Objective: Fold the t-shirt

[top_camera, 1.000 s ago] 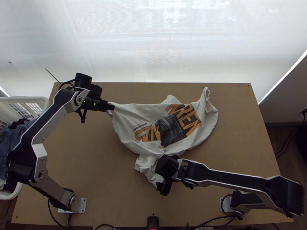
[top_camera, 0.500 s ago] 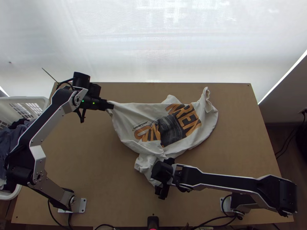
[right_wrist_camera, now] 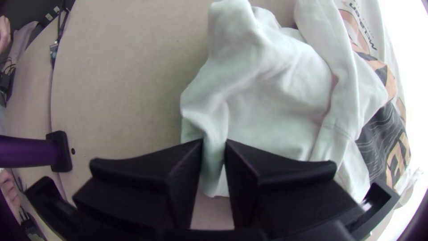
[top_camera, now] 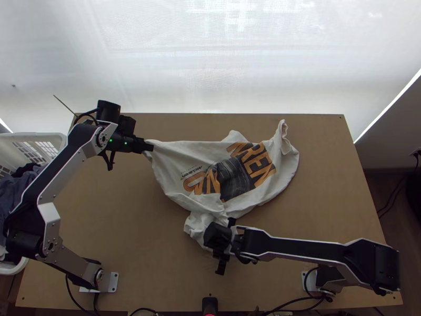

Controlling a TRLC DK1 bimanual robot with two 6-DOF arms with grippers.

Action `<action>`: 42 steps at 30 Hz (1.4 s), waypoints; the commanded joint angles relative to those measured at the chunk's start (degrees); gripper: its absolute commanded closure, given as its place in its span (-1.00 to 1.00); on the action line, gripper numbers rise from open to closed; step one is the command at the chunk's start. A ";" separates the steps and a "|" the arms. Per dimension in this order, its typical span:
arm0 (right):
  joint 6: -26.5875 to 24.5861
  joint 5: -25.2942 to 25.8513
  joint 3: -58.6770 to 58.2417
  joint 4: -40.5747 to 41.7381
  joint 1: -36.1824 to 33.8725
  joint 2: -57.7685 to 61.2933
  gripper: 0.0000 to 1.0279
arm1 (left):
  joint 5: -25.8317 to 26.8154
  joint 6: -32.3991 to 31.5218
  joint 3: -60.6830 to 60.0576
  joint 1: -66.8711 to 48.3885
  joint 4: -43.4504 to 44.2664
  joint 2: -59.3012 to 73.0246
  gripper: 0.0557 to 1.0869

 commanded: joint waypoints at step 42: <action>-10.18 -2.32 61.76 -19.53 -69.91 -10.40 0.95 | -13.60 -5.85 45.46 8.91 10.22 -7.26 0.93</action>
